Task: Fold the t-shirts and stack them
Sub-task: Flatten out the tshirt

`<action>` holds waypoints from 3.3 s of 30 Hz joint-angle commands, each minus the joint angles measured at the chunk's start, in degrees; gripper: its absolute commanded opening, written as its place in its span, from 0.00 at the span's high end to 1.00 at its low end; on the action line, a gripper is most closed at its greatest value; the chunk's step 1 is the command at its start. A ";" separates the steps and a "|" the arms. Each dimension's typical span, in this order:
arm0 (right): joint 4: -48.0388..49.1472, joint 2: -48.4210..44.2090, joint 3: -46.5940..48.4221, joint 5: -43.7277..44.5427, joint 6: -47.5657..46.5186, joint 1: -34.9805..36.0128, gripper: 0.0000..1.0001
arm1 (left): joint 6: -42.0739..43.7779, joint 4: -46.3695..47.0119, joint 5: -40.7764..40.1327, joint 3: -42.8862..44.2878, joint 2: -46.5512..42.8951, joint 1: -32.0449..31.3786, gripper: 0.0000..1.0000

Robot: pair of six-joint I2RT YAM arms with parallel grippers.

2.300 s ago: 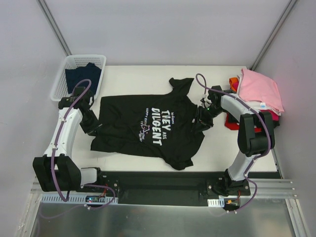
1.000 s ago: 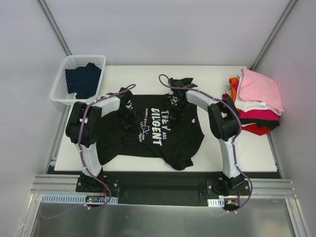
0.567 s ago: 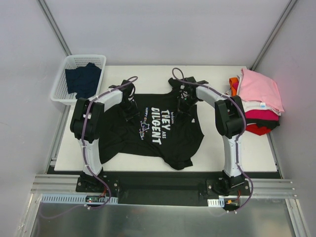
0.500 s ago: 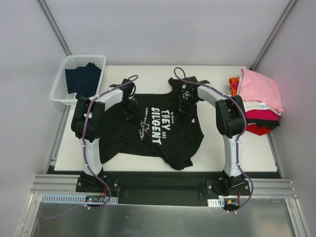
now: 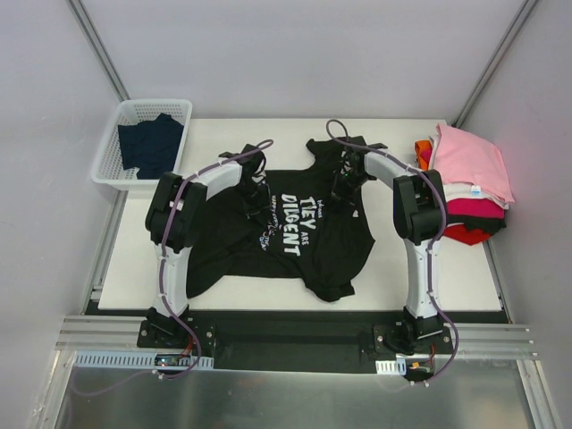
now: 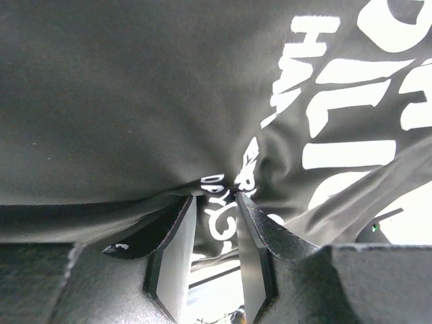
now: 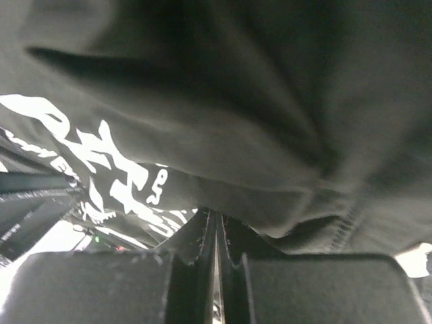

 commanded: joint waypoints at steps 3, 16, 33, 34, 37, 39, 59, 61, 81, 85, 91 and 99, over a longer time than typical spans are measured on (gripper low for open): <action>-0.97 1.26 2.66 4.78 -0.90 -4.66 0.98 | 2.52 -1.27 1.72 0.98 1.59 -0.24 0.70; -3.17 1.89 3.55 4.86 -3.10 -6.86 0.97 | 4.28 -4.70 -2.06 5.37 6.16 5.03 0.69; -3.70 1.18 2.49 4.69 -4.33 -7.74 0.97 | 8.32 -9.18 -4.70 16.18 14.51 8.55 0.68; -3.52 1.35 2.75 4.43 -4.33 -7.91 0.97 | 8.32 -9.36 -4.78 17.14 14.86 8.46 0.68; -4.31 2.67 5.11 4.25 -3.89 -8.09 0.97 | 8.76 -9.97 -5.57 18.55 16.44 8.55 0.68; -4.84 3.63 6.35 3.81 -3.36 -8.27 0.97 | 9.29 -10.59 -5.75 19.60 17.32 8.81 0.68; -1.85 -4.96 3.02 -4.63 -2.13 -8.27 0.73 | 5.78 -11.47 -1.89 18.65 7.32 10.13 0.08; -2.99 -7.86 -0.31 -4.37 -2.74 -7.74 0.71 | 4.11 -11.47 -1.27 16.72 2.58 9.52 0.04; 9.48 -46.64 -57.36 0.29 2.17 4.38 0.63 | -7.06 -0.40 -0.13 -26.09 -27.67 -8.85 0.01; 12.47 -43.65 -57.54 0.47 2.18 5.18 0.64 | -7.32 -0.22 0.13 -27.06 -27.85 -9.99 0.01; 13.27 -39.78 -54.29 0.64 1.47 5.09 0.64 | -7.59 -0.31 0.75 -27.94 -28.73 -10.08 0.01; 11.16 -39.52 -50.69 1.52 0.77 5.18 0.64 | -7.33 -0.57 1.28 -25.57 -26.62 -10.17 0.01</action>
